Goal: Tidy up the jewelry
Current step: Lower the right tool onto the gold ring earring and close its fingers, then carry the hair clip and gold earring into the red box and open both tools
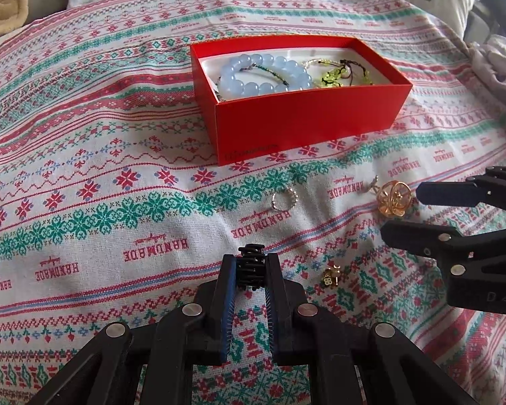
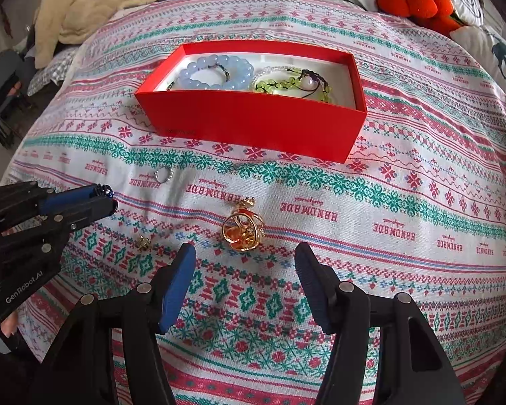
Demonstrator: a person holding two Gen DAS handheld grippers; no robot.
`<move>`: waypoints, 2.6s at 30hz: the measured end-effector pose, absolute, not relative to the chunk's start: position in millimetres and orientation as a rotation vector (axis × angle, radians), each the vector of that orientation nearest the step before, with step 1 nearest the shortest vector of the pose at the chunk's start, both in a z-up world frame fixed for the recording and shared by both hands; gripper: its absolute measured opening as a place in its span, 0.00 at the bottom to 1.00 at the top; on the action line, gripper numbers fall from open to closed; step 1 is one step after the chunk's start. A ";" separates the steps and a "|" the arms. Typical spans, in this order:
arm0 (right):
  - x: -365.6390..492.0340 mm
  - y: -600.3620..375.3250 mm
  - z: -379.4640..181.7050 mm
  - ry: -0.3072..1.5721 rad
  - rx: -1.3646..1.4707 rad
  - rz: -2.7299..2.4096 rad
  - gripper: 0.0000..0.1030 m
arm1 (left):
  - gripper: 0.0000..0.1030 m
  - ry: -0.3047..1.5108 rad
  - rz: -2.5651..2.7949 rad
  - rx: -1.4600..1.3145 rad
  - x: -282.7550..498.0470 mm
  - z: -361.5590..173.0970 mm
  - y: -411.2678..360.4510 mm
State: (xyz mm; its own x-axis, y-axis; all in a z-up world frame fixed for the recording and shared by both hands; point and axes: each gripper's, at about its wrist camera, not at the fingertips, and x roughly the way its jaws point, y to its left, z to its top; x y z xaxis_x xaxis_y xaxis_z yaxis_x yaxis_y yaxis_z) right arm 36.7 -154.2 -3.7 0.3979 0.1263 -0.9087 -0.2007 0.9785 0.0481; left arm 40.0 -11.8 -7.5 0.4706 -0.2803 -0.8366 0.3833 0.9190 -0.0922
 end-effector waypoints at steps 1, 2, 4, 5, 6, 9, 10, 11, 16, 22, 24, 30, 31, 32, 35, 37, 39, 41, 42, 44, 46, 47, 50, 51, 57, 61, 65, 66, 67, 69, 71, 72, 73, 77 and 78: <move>38.6 -151.5 -4.8 1.146 -0.075 0.210 0.53 | 0.11 1.003 -0.407 0.111 39.9 -7.4 -10.6; 40.6 -149.1 -5.6 1.148 -0.077 0.212 0.50 | 0.11 1.005 -0.405 0.108 40.0 -7.4 -9.7; 43.1 -147.0 -7.6 1.149 -0.084 0.213 0.44 | 0.11 1.008 -0.403 0.104 40.8 -7.6 -8.3; 44.1 -146.3 -8.6 1.149 -0.087 0.212 0.40 | 0.11 1.009 -0.402 0.102 41.4 -7.5 -8.1; 45.2 -145.4 -9.1 1.148 -0.092 0.210 0.38 | 0.11 1.010 -0.401 0.100 41.5 -7.5 -7.5; 48.0 -143.1 -10.1 1.153 -0.102 0.212 0.27 | 0.11 1.011 -0.402 0.092 41.9 -6.6 -6.3; 48.3 -143.2 -10.0 1.155 -0.103 0.215 0.26 | 0.11 1.011 -0.403 0.090 42.4 -6.2 -6.8; 47.4 -145.2 -9.5 1.154 -0.102 0.218 0.25 | 0.11 1.011 -0.403 0.089 41.9 -5.7 -6.0; 41.9 -152.6 -3.4 1.154 -0.090 0.235 0.25 | 0.11 1.009 -0.405 0.088 41.1 -3.9 -6.8; 35.4 -170.3 5.5 1.156 -0.052 0.227 0.25 | 0.11 1.007 -0.406 0.076 41.5 0.6 -9.2; 34.9 -176.0 9.6 1.150 -0.040 0.222 0.25 | 0.11 1.006 -0.406 0.071 42.7 3.0 -10.7; 35.8 -190.7 23.1 1.133 -0.007 0.203 0.25 | 0.11 0.998 -0.406 0.060 46.0 11.5 -15.5; 36.2 -192.1 25.4 1.129 -0.003 0.202 0.25 | 0.11 0.994 -0.406 0.060 46.4 13.5 -16.6; 37.9 -192.4 27.5 1.125 -0.002 0.201 0.25 | 0.11 0.990 -0.407 0.059 47.1 15.7 -17.9; 40.6 -193.8 33.4 1.115 0.005 0.200 0.25 | 0.11 0.979 -0.408 0.050 50.0 21.9 -20.8; 42.5 -195.3 37.2 1.109 0.011 0.198 0.25 | 0.11 0.973 -0.409 0.043 52.6 25.8 -22.6; 45.2 -196.3 41.2 1.102 0.017 0.193 0.25 | 0.11 0.964 -0.408 0.040 55.8 29.7 -24.4; 48.2 -197.7 45.8 1.093 0.026 0.189 0.25 | 0.11 0.953 -0.406 0.038 58.6 33.4 -26.7; 50.1 -198.5 48.1 1.089 0.031 0.187 0.25 | 0.11 0.948 -0.403 0.036 60.1 35.2 -27.8; 53.9 -200.2 52.6 1.080 0.043 0.183 0.25 | 0.11 0.937 -0.397 0.028 63.6 38.9 -30.0; 57.0 -202.3 57.2 1.071 0.059 0.177 0.25 | 0.11 0.928 -0.393 0.017 67.1 42.2 -32.1; 59.0 -203.6 59.0 1.068 0.069 0.174 0.25 | 0.11 0.924 -0.391 0.012 69.2 43.7 -33.2; 63.9 -206.6 64.9 1.062 0.099 0.173 0.25 | 0.11 0.912 -0.387 0.004 75.6 48.2 -37.5; 66.1 -207.5 67.1 1.060 0.107 0.173 0.25 | 0.11 0.908 -0.385 0.002 77.9 49.4 -38.9; 79.3 -212.6 72.7 1.049 0.150 0.153 0.25 | 0.11 0.891 -0.368 -0.029 91.3 51.9 -43.0; 89.9 -217.8 67.6 1.061 0.179 0.129 0.25 | 0.11 0.878 -0.371 -0.049 103.1 48.6 -45.6; 98.8 -221.6 63.4 1.065 0.200 0.114 0.25 | 0.11 0.861 -0.379 -0.063 116.3 42.0 -49.4; 100.8 -222.5 62.7 1.064 0.203 0.113 0.25 | 0.11 0.859 -0.382 -0.064 120.2 39.8 -50.8; 102.7 -223.0 62.0 1.064 0.206 0.112 0.25 | 0.11 0.859 -0.382 -0.066 124.1 37.7 -52.2; 106.9 -224.7 60.6 1.062 0.212 0.111 0.25 | 0.11 0.867 -0.382 -0.070 131.4 32.7 -55.2; 110.5 -226.1 58.9 1.063 0.218 0.111 0.25 | 0.11 0.874 -0.376 -0.071 137.2 27.3 -57.8; 112.0 -227.0 58.3 1.062 0.224 0.112 0.25 | 0.11 0.879 -0.372 -0.072 139.8 25.0 -58.8; 113.8 -228.0 57.6 1.062 0.230 0.114 0.25 | 0.11 0.884 -0.369 -0.074 142.1 22.7 -59.7; 119.8 -230.9 55.0 1.065 0.245 0.121 0.25 | 0.11 0.895 -0.355 -0.063 148.2 15.7 -63.1; 121.2 -231.4 54.1 1.067 0.245 0.120 0.25 | 0.11 0.897 -0.353 -0.061 149.3 14.5 -63.4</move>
